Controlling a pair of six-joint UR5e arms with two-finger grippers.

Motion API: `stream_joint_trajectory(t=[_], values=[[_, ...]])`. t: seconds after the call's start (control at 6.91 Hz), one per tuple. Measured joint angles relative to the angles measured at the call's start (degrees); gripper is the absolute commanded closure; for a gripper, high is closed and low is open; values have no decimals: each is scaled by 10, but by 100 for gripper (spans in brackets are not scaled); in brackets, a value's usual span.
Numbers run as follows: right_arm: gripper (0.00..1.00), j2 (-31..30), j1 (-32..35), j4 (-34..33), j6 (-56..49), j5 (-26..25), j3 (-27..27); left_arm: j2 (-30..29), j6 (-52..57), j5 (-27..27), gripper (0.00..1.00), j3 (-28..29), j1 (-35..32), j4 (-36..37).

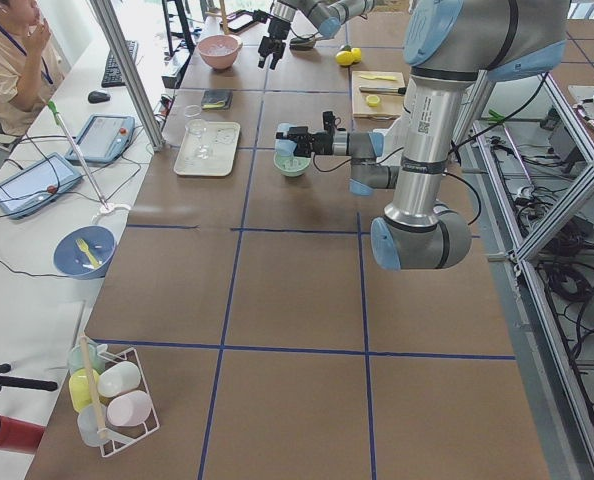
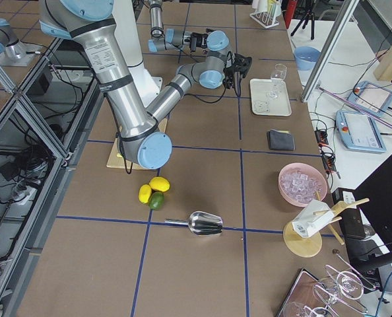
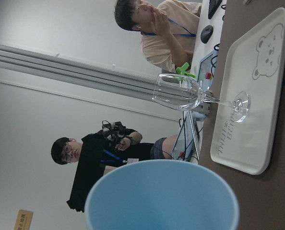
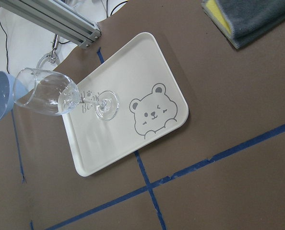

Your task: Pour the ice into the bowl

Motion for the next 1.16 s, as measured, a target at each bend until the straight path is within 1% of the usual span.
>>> stream_joint_trajectory(t=[0.43,0.87,1.16], values=[[0,0,0,0,0,2,-1,46,-40,-1,100,0,-2,-4],[0,0,-1,-1,0,3,0,103,-167,-2,100,0,-2,-12],[0,2,-2,-1,0,3,2,131,-310,-7,100,0,-3,-12]])
